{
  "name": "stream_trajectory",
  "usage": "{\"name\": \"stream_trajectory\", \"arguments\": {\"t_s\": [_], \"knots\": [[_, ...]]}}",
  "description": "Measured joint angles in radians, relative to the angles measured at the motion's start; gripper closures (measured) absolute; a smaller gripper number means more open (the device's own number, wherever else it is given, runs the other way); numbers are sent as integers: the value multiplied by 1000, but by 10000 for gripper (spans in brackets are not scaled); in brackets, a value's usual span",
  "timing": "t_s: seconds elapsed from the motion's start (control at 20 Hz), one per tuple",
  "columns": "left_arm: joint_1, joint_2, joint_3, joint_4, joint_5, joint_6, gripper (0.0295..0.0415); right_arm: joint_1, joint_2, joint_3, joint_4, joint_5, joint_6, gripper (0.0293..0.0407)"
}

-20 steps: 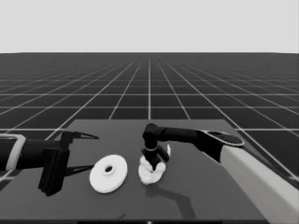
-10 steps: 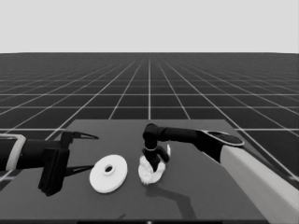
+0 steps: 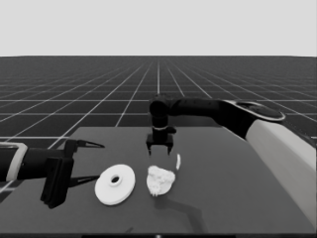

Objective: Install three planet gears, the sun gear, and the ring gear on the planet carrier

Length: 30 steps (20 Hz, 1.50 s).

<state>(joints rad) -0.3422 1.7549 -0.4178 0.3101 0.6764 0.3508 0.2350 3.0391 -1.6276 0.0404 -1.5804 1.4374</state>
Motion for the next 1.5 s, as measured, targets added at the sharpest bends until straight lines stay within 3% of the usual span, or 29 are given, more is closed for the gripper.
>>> {"name": "stream_trajectory", "arguments": {"t_s": [0.15, 0.2, 0.25, 0.3, 0.35, 0.45, 0.65, 0.7, 0.75, 0.8, 0.85, 0.9, 1.0, 1.15, 1.2, 1.25, 1.3, 1.5], "knots": [[0, 0, 0, 0, 0, 0, 326, 6, 1, -4, 7, 0, -24, 315], [0, 0, 0, 0, 0, 0, 326, -152, -271, 445, -295, 165, -454, 293], [0, 0, 0, 0, 0, 0, 326, -348, -687, 770, -477, 261, -729, 305], [0, 0, 0, 0, 0, 0, 326, -456, -943, 962, -584, 317, -890, 311], [0, 0, 0, 0, 0, 0, 326, -514, -1087, 1077, -647, 351, -986, 314], [0, 0, 0, 0, 0, 0, 326, -565, -1216, 1185, -706, 383, -1074, 315], [0, 0, 0, 0, 0, 0, 326, -587, -1273, 1234, -734, 398, -1116, 315], [-6, 192, -46, 445, 453, -486, 321, -588, -1276, 1237, -736, 399, -1118, 315], [-21, 436, -137, 291, 932, -986, 308, -589, -1278, 1239, -737, 400, -1120, 315], [-18, 572, -325, -6, 982, -1333, 307, -589, -1279, 1240, -737, 400, -1120, 315], [1, 619, -487, -181, 967, -1467, 314, -589, -1279, 1240, -738, 400, -1121, 315], [18, 640, -602, -280, 949, -1519, 320, -590, -1279, 1240, -738, 400, -1121, 315], [38, 664, -728, -371, 935, -1549, 325, -590, -1280, 1241, -738, 400, -1121, 315], [47, 677, -793, -408, 932, -1552, 326, -590, -1280, 1241, -738, 400, -1122, 315], [199, 667, -769, -239, 867, -1567, 326, -590, -1280, 1241, -738, 400, -1122, 315], [333, 675, -794, -135, 829, -1558, 326, -590, -1280, 1241, -738, 400, -1122, 315], [405, 690, -836, -79, 803, -1540, 326, -590, -1280, 1241, -738, 400, -1122, 315], [483, 719, -912, -19, 762, -1506, 326, -590, -1280, 1241, -738, 400, -1122, 315]]}}
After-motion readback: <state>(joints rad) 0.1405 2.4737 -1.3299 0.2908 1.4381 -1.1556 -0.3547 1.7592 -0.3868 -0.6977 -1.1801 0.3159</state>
